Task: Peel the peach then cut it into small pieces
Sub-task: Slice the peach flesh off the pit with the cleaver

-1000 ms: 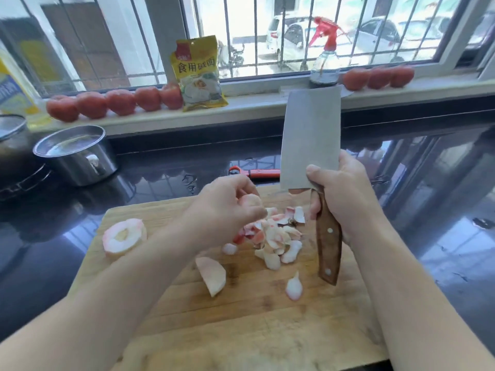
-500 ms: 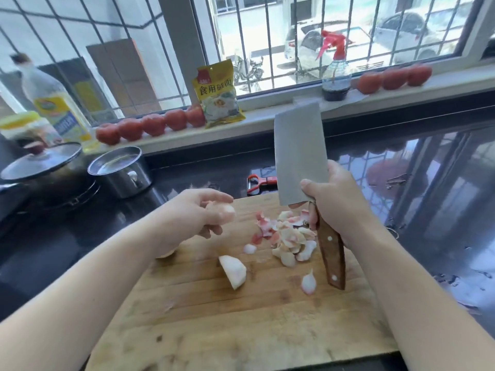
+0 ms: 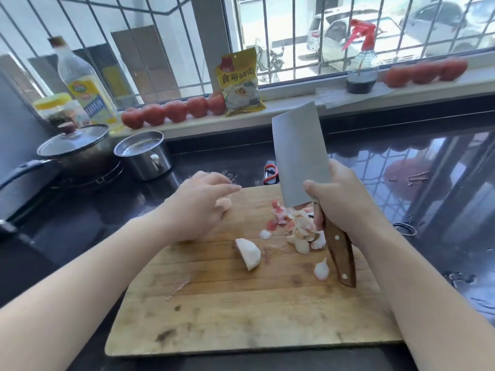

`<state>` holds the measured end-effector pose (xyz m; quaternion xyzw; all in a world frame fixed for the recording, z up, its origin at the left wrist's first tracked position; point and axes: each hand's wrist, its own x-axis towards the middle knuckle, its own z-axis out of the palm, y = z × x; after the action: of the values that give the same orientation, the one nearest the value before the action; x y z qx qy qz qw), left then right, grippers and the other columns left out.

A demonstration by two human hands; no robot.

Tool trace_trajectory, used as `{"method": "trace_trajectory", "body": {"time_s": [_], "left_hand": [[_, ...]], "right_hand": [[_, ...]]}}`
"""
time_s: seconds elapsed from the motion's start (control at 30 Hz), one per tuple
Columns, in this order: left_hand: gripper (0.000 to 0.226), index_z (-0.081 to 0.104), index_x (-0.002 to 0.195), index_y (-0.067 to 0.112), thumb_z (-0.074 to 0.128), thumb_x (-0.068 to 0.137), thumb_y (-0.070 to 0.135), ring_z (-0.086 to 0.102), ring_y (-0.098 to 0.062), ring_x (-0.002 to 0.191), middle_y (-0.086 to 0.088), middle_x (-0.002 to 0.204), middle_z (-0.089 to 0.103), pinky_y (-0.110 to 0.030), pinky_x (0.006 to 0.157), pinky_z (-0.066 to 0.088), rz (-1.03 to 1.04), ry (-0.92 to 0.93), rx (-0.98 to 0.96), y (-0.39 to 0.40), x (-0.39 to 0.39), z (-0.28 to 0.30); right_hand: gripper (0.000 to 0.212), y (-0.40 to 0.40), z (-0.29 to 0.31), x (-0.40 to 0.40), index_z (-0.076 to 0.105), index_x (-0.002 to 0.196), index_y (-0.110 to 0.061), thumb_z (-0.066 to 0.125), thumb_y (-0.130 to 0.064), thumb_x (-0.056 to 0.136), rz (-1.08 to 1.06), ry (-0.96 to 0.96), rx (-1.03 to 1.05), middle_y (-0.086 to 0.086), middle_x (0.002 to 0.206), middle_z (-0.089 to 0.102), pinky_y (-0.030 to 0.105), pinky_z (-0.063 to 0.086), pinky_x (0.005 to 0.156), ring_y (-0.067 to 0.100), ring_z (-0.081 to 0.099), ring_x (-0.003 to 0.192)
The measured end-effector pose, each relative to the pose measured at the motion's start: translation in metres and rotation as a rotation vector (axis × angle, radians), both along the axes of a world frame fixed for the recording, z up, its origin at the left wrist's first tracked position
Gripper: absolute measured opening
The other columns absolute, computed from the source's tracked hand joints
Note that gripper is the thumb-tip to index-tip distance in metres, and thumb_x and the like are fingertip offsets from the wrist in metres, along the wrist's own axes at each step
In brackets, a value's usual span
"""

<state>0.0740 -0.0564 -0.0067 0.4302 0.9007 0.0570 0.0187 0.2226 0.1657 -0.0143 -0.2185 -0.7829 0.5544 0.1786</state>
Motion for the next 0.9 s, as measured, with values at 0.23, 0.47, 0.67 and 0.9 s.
{"method": "trace_trajectory", "body": {"time_s": [0.23,0.47,0.67,0.9], "left_hand": [[0.032,0.072,0.127,0.035,0.071,0.098,0.023,0.053,0.006,0.111,0.020,0.116,0.067,-0.013,0.098,0.037,-0.381,-0.165,0.176,-0.013,0.032,-0.033],[0.021,0.061,0.124,0.011,0.049,0.108,0.018,0.072,-0.027,0.084,-0.013,0.092,0.071,-0.034,0.069,0.061,0.398,-1.295,0.873,0.021,0.045,-0.023],[0.041,0.060,0.136,0.003,0.067,0.096,0.009,0.067,-0.020,0.079,-0.014,0.102,0.070,-0.026,0.068,0.061,0.353,-1.607,1.081,0.028,0.037,-0.037],[0.044,0.061,0.130,0.037,0.077,0.092,0.020,0.076,-0.019,0.078,-0.001,0.100,0.076,-0.038,0.078,0.059,0.213,-0.841,0.835,0.028,0.052,-0.039]], "right_hand": [[0.028,-0.003,0.001,0.000,0.055,0.119,-0.018,0.053,-0.008,0.093,0.003,-0.004,0.002,0.003,0.063,0.060,0.037,0.051,0.052,0.022,0.054,0.037],[0.026,0.008,-0.007,-0.006,0.057,0.114,-0.024,0.054,-0.014,0.090,-0.023,0.026,-0.057,0.009,0.052,0.062,0.036,0.047,0.052,0.023,0.053,0.039],[0.023,0.008,-0.007,-0.005,0.062,0.102,-0.037,0.057,-0.021,0.086,0.042,0.068,-0.123,0.035,0.084,0.067,0.036,0.045,0.052,0.027,0.052,0.042],[0.026,-0.003,-0.001,0.002,0.059,0.119,-0.035,0.057,-0.018,0.099,0.238,0.065,-0.082,0.013,0.086,0.075,0.041,0.047,0.047,0.027,0.050,0.040]]}}
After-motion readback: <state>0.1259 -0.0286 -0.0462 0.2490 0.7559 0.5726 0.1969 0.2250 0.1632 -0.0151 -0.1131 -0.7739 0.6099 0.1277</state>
